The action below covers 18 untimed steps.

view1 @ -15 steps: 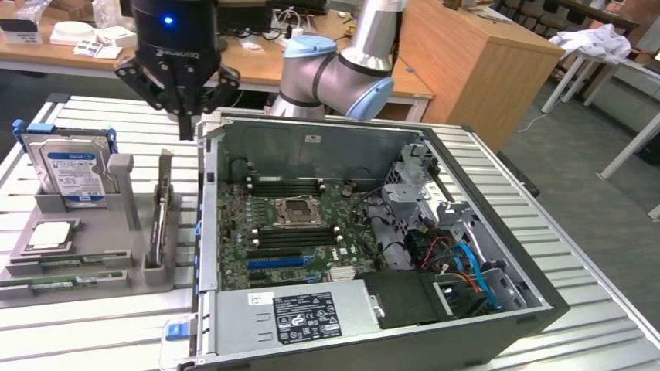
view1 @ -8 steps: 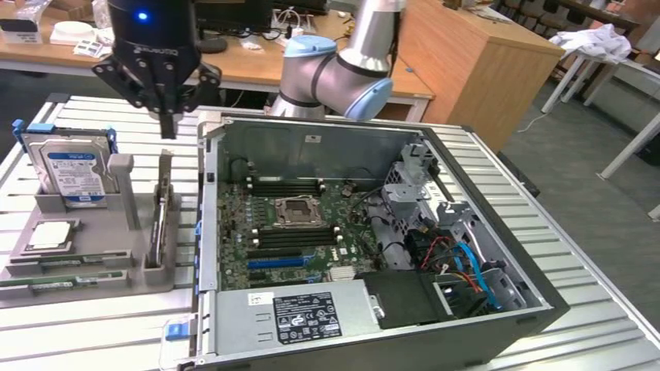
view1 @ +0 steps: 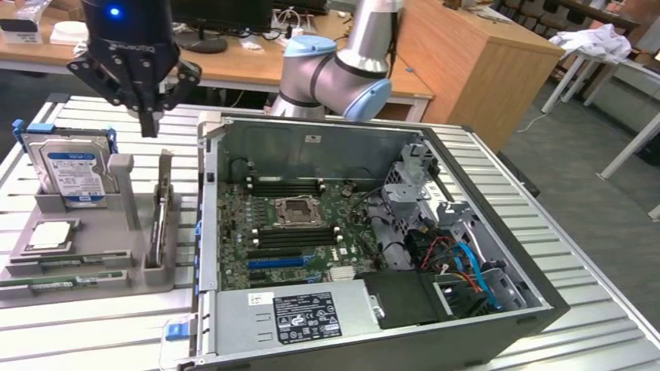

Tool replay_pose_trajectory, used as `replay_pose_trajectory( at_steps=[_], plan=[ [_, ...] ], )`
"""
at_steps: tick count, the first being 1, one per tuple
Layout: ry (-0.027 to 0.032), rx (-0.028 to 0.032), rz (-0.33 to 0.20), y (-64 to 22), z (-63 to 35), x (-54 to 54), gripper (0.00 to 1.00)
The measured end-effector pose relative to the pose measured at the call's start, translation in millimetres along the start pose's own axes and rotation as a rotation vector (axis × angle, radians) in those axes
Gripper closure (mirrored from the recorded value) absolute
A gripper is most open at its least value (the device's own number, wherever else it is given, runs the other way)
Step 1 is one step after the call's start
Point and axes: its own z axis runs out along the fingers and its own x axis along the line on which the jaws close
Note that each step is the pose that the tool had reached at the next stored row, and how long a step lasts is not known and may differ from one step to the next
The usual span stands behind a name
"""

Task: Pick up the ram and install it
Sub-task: 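Reach for the ram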

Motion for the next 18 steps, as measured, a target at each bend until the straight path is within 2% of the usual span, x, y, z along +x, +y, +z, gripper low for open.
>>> replay_pose_trajectory(
  at_steps=[18],
  plan=[
    [0.0000,0.0000,0.000,0.1,-0.6,42.7,0.89]
  ],
)
